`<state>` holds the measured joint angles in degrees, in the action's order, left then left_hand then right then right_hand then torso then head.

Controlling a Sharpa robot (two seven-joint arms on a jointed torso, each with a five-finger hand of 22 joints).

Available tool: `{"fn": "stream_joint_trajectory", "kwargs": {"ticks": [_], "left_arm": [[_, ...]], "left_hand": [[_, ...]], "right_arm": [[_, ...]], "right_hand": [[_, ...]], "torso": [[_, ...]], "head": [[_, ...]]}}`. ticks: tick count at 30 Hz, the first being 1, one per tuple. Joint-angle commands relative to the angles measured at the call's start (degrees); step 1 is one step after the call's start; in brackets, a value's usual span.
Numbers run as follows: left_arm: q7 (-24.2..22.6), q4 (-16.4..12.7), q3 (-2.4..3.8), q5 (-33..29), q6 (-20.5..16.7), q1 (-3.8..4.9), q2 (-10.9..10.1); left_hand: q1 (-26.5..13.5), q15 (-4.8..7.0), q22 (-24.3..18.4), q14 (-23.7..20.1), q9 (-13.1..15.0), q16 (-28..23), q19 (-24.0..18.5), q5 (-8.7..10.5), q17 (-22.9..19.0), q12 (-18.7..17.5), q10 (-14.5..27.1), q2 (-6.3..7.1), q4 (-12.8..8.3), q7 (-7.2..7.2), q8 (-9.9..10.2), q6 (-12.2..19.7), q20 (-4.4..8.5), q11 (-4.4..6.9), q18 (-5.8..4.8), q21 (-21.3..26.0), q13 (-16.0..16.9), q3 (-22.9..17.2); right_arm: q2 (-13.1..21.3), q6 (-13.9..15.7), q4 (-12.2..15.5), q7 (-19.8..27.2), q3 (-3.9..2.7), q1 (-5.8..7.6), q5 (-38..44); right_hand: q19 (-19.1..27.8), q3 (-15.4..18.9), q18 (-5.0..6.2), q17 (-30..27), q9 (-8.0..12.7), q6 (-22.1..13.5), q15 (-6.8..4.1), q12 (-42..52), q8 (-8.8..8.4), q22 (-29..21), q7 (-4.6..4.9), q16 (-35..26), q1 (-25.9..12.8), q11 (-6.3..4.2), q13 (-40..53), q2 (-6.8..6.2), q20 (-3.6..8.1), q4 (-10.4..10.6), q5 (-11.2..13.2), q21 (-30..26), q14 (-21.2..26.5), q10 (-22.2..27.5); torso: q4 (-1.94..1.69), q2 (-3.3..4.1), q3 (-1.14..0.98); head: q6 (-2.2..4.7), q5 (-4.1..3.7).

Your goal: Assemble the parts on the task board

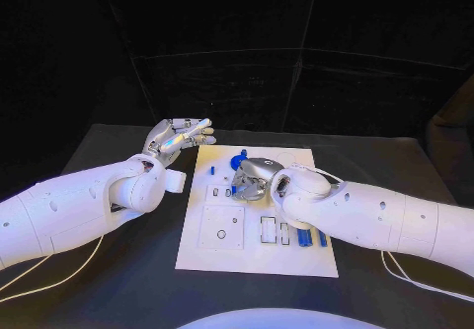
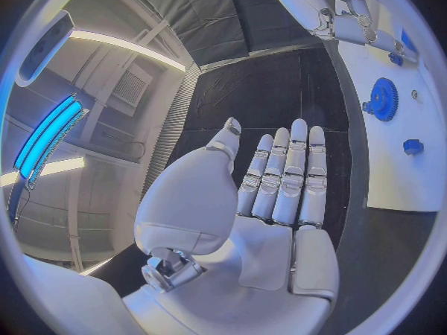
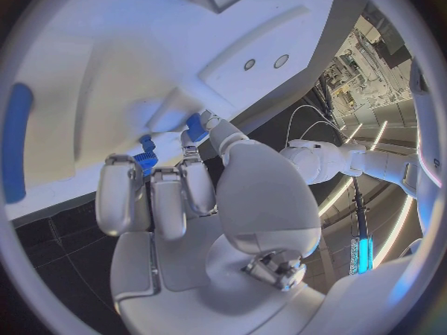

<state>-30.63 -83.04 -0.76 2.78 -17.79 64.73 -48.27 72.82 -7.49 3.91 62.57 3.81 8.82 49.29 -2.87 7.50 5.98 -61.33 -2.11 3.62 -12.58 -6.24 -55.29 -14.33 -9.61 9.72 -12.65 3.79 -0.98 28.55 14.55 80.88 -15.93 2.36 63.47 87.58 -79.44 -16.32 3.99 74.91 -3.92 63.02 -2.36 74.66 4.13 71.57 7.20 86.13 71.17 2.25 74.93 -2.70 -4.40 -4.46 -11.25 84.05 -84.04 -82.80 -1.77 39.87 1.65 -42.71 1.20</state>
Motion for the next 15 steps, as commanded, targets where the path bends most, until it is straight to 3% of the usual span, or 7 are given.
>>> {"fn": "stream_joint_trajectory", "kwargs": {"ticks": [1,7,15], "left_arm": [[0.1,0.0,0.05,-0.1,0.7,0.11,0.1],[0.1,0.1,0.05,-0.1,0.8,0.11,0.1],[0.2,0.2,0.05,-0.1,0.8,0.11,0.1]], "left_hand": [[0.0,-0.04,-0.1,0.2,0.0,-0.4,0.2,0.06,-0.1,-0.3,-0.3,-0.56,-0.3,-0.03,0.3,-0.5,-0.01,-0.01,0.91,0.3,0.0,0.1],[0.0,-0.04,-0.1,0.2,0.0,-0.4,0.2,0.06,-0.1,-0.3,-0.3,-0.56,-0.3,-0.03,0.3,-0.5,-0.01,-0.01,0.9,0.3,0.0,0.1],[0.0,-0.04,-0.1,0.2,0.0,-0.4,0.1,0.06,-0.1,-0.4,-0.3,-0.56,-0.3,-0.04,0.3,-0.5,-0.01,-0.02,0.9,0.4,0.0,0.1]], "right_arm": [[0.1,-2.4,-0.1,-0.4,0.22,-0.24,0.5],[0.2,-1.8,0.0,-0.6,0.22,-0.25,0.6],[0.2,1.3,0.0,-0.5,0.22,-0.25,0.6]], "right_hand": [[0.4,0.2,-0.18,5.7,0.1,-0.5,0.47,-0.4,-0.25,-0.1,-0.02,-0.4,-0.2,-0.07,3.2,-0.36,0.01,0.0,-0.4,-0.4,-4.0,0.5],[0.6,0.5,-0.14,5.6,0.2,-1.4,0.71,-1.8,-0.52,-0.3,0.31,-0.4,-0.7,0.21,2.1,-0.96,-0.21,0.1,-0.5,-0.5,-4.0,1.4],[1.2,2.2,0.08,5.1,0.2,-4.7,1.33,-4.3,-0.55,-1.4,0.99,-0.7,-2.3,0.9,0.2,-2.27,-0.82,1.2,0.4,-1.1,-3.8,2.9]], "torso": [[-0.01,0.0,-0.01],[0.03,0.01,0.0],[0.0,-0.01,0.0]], "head": [[-0.06,0.05],[-0.02,0.05],[-0.05,-0.04]]}}
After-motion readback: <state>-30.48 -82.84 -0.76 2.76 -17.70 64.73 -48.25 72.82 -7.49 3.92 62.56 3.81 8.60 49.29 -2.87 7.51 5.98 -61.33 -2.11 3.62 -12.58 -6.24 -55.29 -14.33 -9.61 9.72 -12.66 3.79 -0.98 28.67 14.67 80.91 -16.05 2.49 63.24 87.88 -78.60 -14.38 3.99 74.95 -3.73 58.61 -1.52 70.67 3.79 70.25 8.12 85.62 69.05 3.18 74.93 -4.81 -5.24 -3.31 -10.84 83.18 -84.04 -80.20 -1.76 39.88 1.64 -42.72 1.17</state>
